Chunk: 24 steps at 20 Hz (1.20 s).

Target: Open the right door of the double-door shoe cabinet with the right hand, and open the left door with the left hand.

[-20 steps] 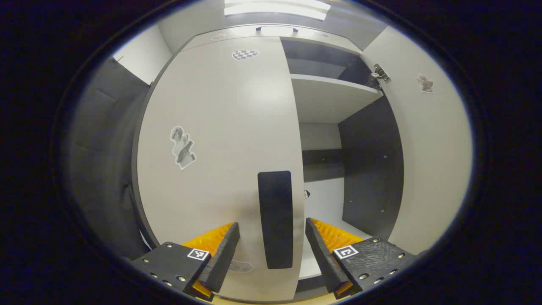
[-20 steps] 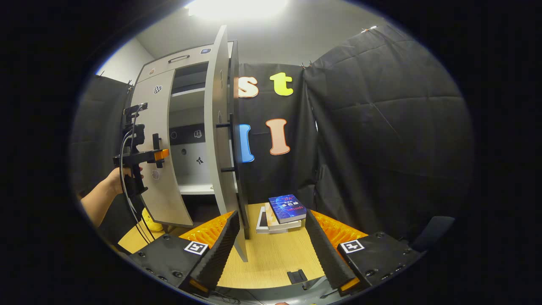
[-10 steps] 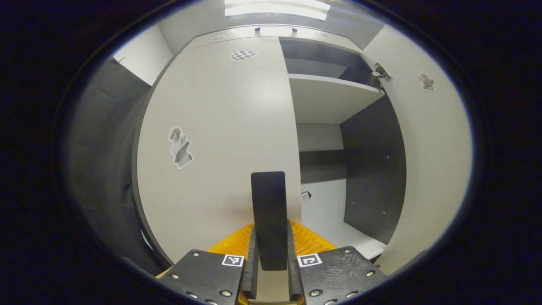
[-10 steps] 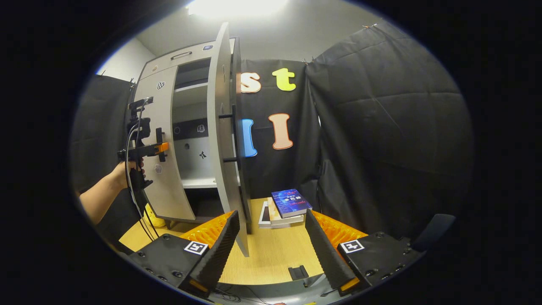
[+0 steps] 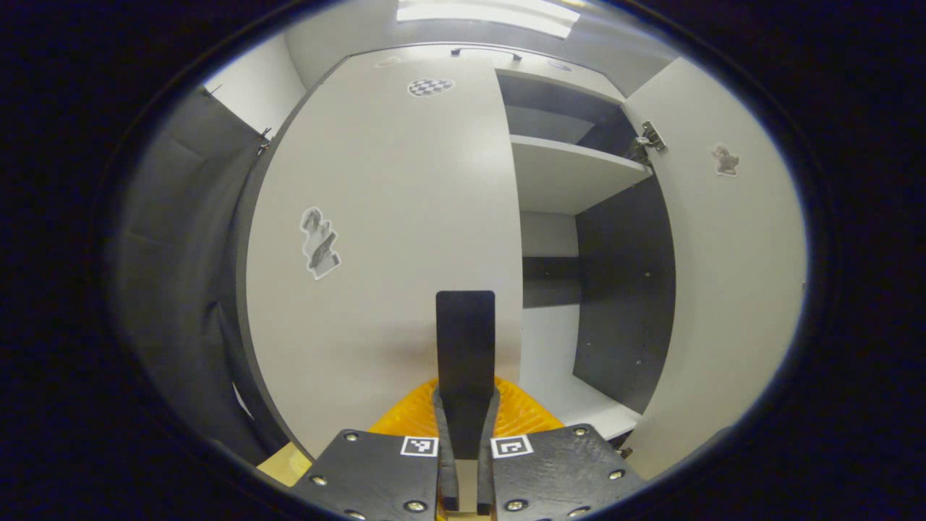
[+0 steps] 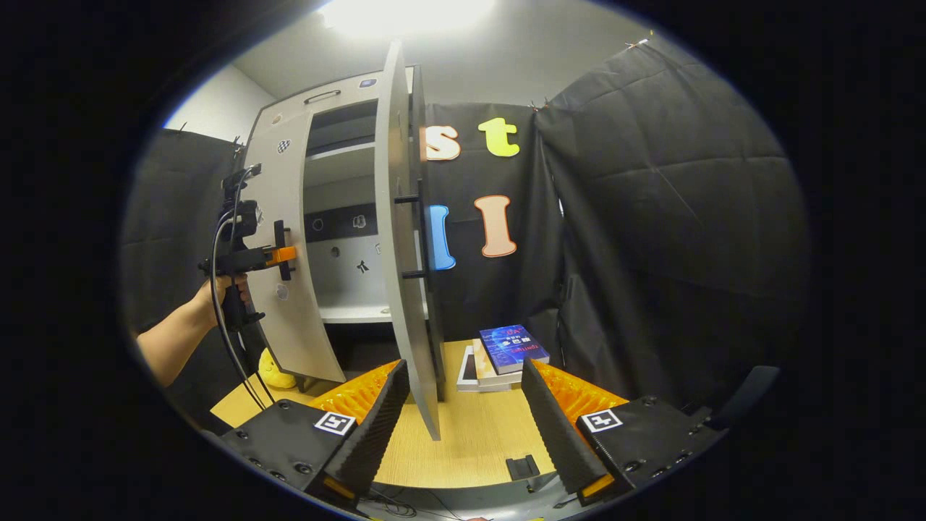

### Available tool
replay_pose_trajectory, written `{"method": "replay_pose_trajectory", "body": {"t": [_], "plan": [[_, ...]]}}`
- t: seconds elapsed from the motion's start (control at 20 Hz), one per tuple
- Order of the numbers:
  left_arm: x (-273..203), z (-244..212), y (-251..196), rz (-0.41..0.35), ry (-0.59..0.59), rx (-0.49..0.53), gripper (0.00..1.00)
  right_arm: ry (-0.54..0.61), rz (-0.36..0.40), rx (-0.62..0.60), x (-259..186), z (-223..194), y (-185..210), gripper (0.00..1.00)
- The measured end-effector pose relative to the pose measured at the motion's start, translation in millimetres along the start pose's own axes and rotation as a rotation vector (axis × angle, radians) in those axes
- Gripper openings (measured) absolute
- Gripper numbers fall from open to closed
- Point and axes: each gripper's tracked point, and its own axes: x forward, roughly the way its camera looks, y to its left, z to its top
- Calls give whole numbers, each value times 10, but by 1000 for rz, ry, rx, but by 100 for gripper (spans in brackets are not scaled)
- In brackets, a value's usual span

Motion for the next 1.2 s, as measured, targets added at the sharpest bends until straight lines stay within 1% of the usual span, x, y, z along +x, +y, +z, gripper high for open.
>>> {"method": "replay_pose_trajectory", "body": {"t": [0.05,0.25,0.3,0.35,0.7,0.8,0.85,0.9,1.0,1.2], "plan": [[-21,15,0,-4,3,-8,11,-2,8,-7,-1,13,36,98],[-290,31,69,-18,10,-22,11,-7,42,-13,-4,24,176,98],[-351,7,98,-19,10,-23,10,-10,53,-9,7,41,226,98],[-397,16,122,-21,11,-25,12,-12,63,-5,13,51,274,98],[-784,57,316,-45,31,-39,11,-24,133,-18,64,108,601,98],[-874,54,391,-43,30,-45,11,-24,153,-18,80,111,697,98],[-915,60,427,-41,30,-47,13,-24,160,-21,81,108,740,98],[-967,63,453,-40,28,-49,11,-26,165,-25,89,115,776,98],[-1047,62,524,-37,28,-53,13,-26,175,-31,97,126,849,98],[-1245,72,701,-18,22,-62,11,-32,199,-32,104,164,1019,98]]}}
